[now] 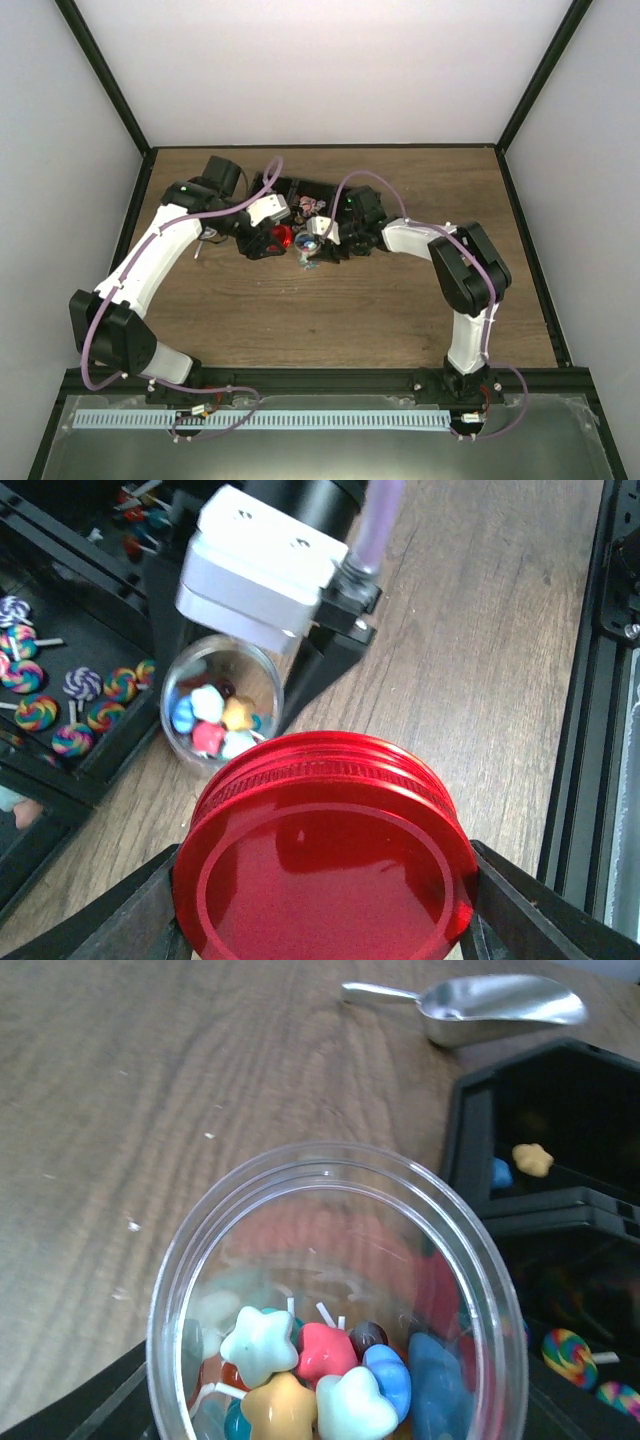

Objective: Pack the candies

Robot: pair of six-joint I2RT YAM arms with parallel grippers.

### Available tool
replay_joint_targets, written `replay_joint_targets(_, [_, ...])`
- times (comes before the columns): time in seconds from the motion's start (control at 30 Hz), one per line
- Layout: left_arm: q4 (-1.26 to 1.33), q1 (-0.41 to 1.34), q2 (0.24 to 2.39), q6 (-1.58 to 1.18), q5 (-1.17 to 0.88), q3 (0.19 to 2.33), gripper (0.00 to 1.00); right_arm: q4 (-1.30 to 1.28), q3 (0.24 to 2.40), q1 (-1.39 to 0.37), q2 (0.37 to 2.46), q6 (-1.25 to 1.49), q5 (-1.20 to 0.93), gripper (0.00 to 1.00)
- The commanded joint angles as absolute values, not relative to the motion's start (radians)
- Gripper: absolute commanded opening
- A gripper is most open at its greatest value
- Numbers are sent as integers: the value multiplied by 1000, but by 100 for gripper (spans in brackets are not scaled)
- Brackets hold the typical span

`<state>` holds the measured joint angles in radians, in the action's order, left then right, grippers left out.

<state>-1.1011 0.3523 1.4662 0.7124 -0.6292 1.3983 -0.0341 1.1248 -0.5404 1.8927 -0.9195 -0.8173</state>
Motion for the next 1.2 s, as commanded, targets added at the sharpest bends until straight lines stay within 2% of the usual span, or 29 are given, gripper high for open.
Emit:
replay_joint_targets(0.0, [-1104, 350, 1467, 783, -618, 1383, 63, -94, 1156, -506, 1906, -982, -779, 49])
replay_joint_targets(0.17, [-1131, 351, 1454, 832, -585, 1367, 64, -149, 1098, -564, 1850, -965, -888, 51])
replay_joint_targets(0.33, [-1155, 358, 1445, 866, -548, 1353, 64, -105, 1007, -634, 1808, -918, -867, 56])
replay_joint_targets(0.47, [-1167, 378, 1445, 900, -517, 1336, 64, -92, 1000, -637, 1806, -882, -859, 68])
replay_joint_targets(0.57, [-1165, 400, 1447, 914, -503, 1325, 64, -73, 993, -637, 1785, -861, -868, 84])
replay_joint_targets(0.63, [-1151, 410, 1451, 913, -498, 1321, 64, -52, 982, -635, 1768, -845, -870, 98])
replay_joint_targets(0.83, [-1121, 474, 1492, 900, -446, 1338, 64, -35, 977, -610, 1696, -749, -902, 100])
replay_joint_targets(1.17, [-1115, 602, 1580, 832, -293, 1406, 65, -185, 929, -400, 1603, -679, -1000, 100])
